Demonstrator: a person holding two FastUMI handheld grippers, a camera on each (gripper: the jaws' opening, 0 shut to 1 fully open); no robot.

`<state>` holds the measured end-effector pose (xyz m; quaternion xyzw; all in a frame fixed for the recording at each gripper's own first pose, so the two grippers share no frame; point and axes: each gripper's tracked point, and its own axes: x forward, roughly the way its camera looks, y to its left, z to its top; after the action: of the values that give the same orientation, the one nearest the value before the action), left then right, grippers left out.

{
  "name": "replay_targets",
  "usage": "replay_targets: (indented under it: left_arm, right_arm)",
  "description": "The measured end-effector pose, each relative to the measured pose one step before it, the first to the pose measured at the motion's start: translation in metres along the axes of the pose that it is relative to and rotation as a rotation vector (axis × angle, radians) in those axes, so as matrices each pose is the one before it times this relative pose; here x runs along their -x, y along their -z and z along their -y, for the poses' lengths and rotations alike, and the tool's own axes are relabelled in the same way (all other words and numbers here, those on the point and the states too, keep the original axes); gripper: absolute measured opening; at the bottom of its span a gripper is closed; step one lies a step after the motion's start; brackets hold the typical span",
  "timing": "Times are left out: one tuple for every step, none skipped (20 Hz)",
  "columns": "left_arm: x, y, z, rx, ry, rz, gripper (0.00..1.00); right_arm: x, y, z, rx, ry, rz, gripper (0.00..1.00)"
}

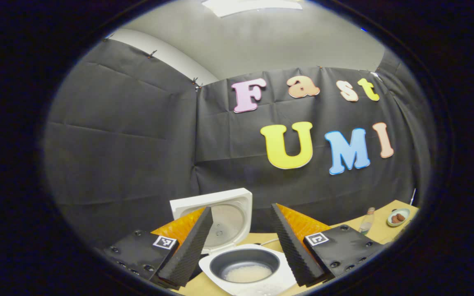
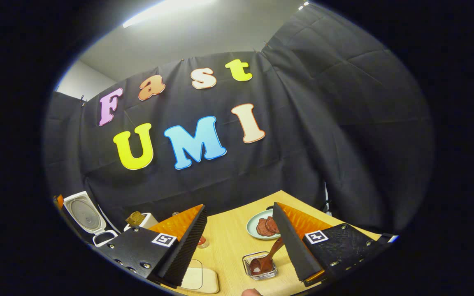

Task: Close the left gripper, press the button to open the rice cooker; take a wooden spoon from the chopstick holder with the right hand, scoop a spoonful of rice and pour it into the rice cooker, then put the wooden spoon back into the chopstick holder.

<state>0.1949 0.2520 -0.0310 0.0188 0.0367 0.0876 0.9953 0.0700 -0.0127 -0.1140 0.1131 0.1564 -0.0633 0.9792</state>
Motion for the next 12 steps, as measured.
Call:
replay_targets:
  left_arm:
    - [-0.01755, -0.00554, -0.01055, 0.0057, -0.01086, 0.0118, 0.98]
    - [-0.01748, -0.0041, -0.00982, 0.00569, -0.01093, 0.01199, 0.98]
    - [-0.01843, -0.0032, -0.00804, 0.00928, -0.00362, 0.00146, 0.98]
    - [-0.01729, -0.00201, -0.00844, 0.01591, -0.00338, 0.00053, 0.98]
    - [-0.0183, -0.00202, -0.0077, 0.0214, -0.00434, 0.00068, 0.98]
    - [-0.01843, -0.00152, -0.0087, 0.02356, -0.00573, 0.00024, 0.98]
    - [-0.01708, 0.00153, -0.00591, 0.01742, -0.00363, -0.00958, 0.97]
    - [-0.01872, 0.00533, -0.00608, 0.00427, -0.0017, -0.01745, 0.97]
    - [-0.01814, 0.00432, -0.00566, -0.01108, -0.00777, -0.01085, 0.97]
    - [-0.01931, 0.00407, -0.00735, -0.016, -0.01615, -0.01331, 0.97]
    - [-0.01717, 0.00723, -0.00488, -0.00714, -0.01504, -0.02499, 0.97]
    - [-0.01403, 0.01201, -0.00362, 0.0018, -0.00724, -0.04114, 0.96]
  right_arm:
    - [0.00346, 0.00048, -0.00219, 0.00943, 0.00873, 0.00493, 0.97]
    - [0.0041, 0.00084, -0.00338, 0.00516, 0.00744, 0.00379, 0.98]
    - [0.00347, 0.00071, -0.00055, 0.00908, 0.01414, 0.00603, 0.98]
    - [0.0025, 0.00197, 0.00296, 0.02102, 0.02219, 0.00411, 0.98]
    - [0.00337, 0.00266, 0.00213, 0.02136, 0.01651, -0.0003, 0.97]
    - [0.0049, 0.00106, -0.00088, 0.01561, 0.0099, 0.00324, 0.98]
    - [0.00453, -0.00087, 0.00098, 0.00975, 0.00849, 0.00396, 0.98]
    - [0.00429, -0.00048, 0.00112, 0.00543, 0.00924, 0.00257, 0.98]
    - [0.00411, -0.00046, 0.00188, 0.00467, 0.01043, 0.00428, 0.98]
    - [0.00256, -0.00005, 0.0036, 0.00505, 0.01, 0.00153, 0.98]
    - [0.00276, 0.00098, 0.0023, 0.00715, 0.00591, -0.00271, 0.98]
    - [0.002, 0.00085, 0.00303, 0.00754, 0.00665, -0.00397, 0.98]
